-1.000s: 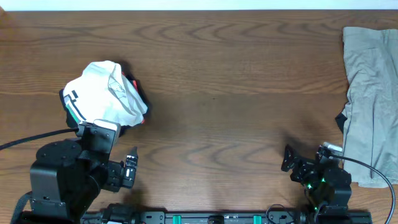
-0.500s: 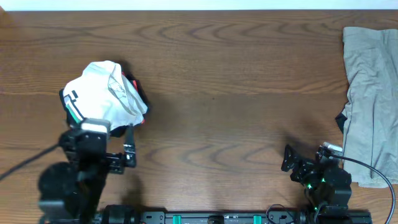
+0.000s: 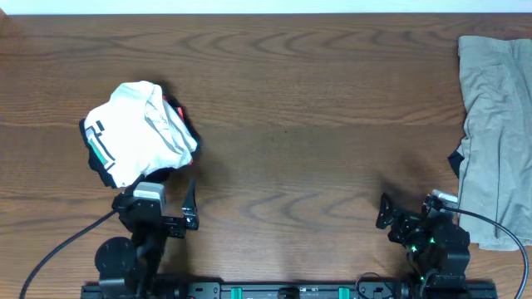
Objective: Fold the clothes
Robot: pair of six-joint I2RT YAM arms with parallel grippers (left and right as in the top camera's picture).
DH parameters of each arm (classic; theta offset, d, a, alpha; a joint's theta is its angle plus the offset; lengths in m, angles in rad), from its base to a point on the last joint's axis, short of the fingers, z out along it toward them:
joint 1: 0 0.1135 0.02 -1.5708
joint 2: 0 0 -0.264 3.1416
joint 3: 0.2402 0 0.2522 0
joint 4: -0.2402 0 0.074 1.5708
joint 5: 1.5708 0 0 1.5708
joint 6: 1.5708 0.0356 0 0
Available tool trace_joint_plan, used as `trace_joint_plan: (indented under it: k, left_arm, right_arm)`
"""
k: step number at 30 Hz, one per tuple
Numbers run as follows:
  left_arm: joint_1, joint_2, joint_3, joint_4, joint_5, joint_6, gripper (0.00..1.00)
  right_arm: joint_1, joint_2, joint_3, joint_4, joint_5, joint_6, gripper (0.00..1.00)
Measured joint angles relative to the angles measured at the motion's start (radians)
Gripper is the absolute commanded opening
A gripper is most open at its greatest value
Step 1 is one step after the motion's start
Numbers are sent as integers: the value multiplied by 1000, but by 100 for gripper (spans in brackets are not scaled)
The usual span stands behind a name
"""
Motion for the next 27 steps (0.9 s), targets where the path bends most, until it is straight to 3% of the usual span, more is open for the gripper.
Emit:
trace_joint_plan:
  k: [16, 27]
  left_arm:
    - [0, -29, -225, 140, 3, -24, 98]
    - [0, -29, -231, 164, 3, -53, 98]
  right_arm:
    - [0, 0, 0, 1, 0, 0, 99]
    - [0, -2, 0, 0, 0, 0, 99]
